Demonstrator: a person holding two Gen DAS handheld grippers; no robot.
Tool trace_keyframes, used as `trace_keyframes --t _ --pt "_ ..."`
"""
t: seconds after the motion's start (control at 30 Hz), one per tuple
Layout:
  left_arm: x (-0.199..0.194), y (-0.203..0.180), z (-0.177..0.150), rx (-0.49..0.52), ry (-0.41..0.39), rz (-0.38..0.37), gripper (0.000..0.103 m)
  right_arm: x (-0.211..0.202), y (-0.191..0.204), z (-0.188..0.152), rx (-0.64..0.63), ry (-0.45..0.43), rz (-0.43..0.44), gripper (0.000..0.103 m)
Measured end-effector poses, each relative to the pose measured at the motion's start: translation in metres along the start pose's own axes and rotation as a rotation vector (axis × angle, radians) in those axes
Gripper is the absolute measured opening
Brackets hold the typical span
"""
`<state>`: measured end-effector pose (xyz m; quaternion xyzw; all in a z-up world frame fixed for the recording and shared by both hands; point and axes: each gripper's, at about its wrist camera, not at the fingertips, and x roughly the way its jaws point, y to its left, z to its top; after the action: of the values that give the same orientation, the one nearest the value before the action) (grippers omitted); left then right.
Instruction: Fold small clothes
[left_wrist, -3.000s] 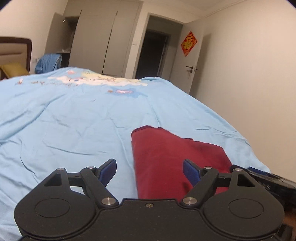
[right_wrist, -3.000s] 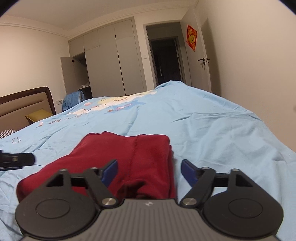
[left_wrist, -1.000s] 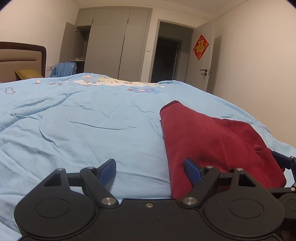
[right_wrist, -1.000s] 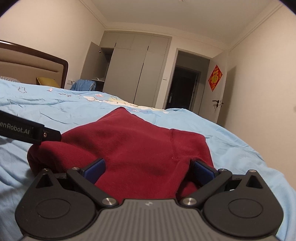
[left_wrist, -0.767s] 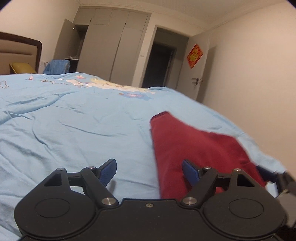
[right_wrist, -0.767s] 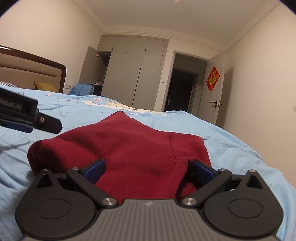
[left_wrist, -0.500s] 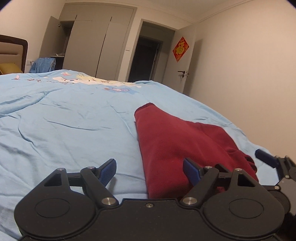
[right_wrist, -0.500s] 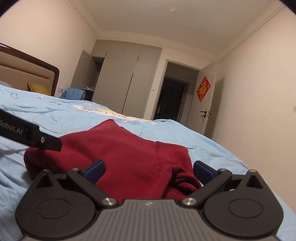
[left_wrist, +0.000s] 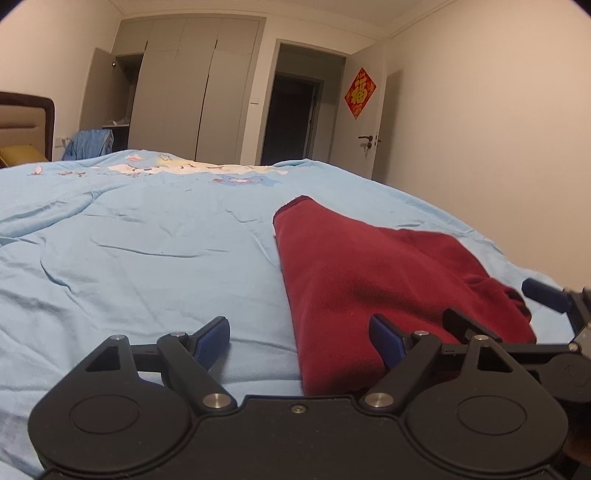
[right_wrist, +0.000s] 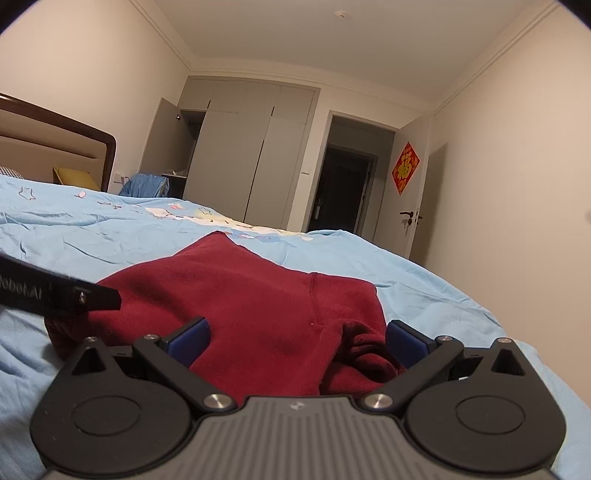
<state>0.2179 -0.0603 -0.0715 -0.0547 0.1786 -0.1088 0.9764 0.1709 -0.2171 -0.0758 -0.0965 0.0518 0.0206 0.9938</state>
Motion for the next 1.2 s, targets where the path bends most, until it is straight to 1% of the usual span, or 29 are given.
trace_keyframes --t 0.07,0.13,0.27,0.33,0.4,0.43,0.53,0.6,0.7,0.83,0.97,1.1,1.2 --pt "-0.002 0.005 0.007 -0.036 0.0 -0.016 0.085 0.001 -0.001 -0.001 0.01 -0.002 0.0 0.103" --pt "-0.003 0.008 0.016 -0.068 -0.005 -0.016 0.083 0.001 -0.002 -0.001 0.02 -0.001 0.0 0.103" --pt "0.009 0.013 0.035 -0.105 -0.017 -0.021 0.083 0.002 -0.003 -0.002 0.028 0.0 0.003 0.103" --pt "0.02 0.013 0.045 -0.111 -0.011 -0.029 0.083 0.002 -0.003 -0.003 0.032 -0.001 0.005 0.103" --pt "0.034 0.01 0.055 -0.09 -0.002 -0.029 0.083 0.003 -0.005 -0.003 0.038 0.0 0.01 0.103" --pt "0.041 0.008 0.059 -0.077 0.007 -0.021 0.083 0.003 -0.005 -0.003 0.042 0.001 0.012 0.103" --pt "0.062 0.003 0.063 -0.04 0.073 0.004 0.082 0.003 -0.006 -0.003 0.048 0.002 0.016 0.103" --pt "0.071 0.001 0.06 -0.029 0.111 0.02 0.082 0.003 -0.006 -0.003 0.051 0.003 0.017 0.103" --pt "0.076 0.001 0.049 -0.032 0.137 0.038 0.082 0.003 -0.006 -0.004 0.055 0.006 0.022 0.103" --pt "0.078 0.006 0.041 -0.045 0.13 0.039 0.084 0.004 -0.006 -0.004 0.054 0.009 0.022 0.103" --pt "0.077 0.007 0.035 -0.05 0.094 0.032 0.085 0.005 -0.006 -0.005 0.054 0.008 0.023 0.103" --pt "0.063 0.011 0.037 -0.099 0.058 0.017 0.084 0.005 -0.007 -0.005 0.059 0.007 0.023 0.103" --pt "0.045 0.009 0.037 -0.086 0.021 0.015 0.083 0.005 -0.007 -0.005 0.063 0.009 0.022 0.103"
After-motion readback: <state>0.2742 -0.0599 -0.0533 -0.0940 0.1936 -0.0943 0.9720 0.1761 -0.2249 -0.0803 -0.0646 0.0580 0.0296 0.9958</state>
